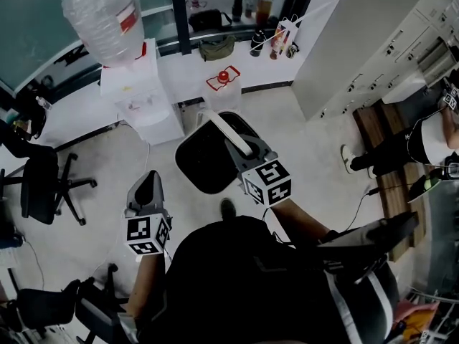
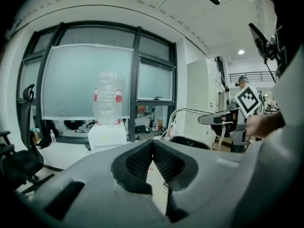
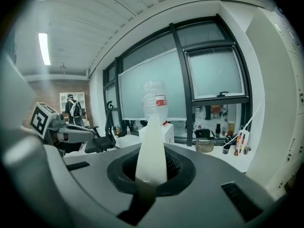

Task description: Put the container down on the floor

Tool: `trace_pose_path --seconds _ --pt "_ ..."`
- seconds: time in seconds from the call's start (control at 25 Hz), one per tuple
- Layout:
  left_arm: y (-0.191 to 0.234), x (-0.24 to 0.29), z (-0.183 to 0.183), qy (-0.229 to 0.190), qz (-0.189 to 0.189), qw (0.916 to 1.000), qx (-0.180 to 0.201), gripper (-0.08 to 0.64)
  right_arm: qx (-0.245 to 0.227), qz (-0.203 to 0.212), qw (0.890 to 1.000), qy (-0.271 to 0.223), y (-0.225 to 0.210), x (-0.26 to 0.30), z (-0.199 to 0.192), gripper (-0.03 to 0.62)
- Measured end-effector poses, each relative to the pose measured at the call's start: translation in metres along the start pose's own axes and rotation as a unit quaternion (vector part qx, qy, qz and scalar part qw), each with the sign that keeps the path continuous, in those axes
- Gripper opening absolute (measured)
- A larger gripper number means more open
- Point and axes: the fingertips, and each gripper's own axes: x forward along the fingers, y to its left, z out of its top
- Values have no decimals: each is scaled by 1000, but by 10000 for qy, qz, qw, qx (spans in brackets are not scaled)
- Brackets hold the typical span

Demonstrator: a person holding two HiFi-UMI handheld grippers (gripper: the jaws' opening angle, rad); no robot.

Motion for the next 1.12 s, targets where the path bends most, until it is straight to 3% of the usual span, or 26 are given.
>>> trace_pose_path --seconds 0.4,0.76,1.12 --pt "-18 56 16 -24 263 9996 -48 12 -102 422 9991 19 -51 22 2 15" --pt "-15 90 16 135 463 9987 136 12 -109 532 9985 58 -80 49 1 15" --pt "-10 141 16 218 -58 9996 149 11 -138 363 9992 112 -100 88 -3 15"
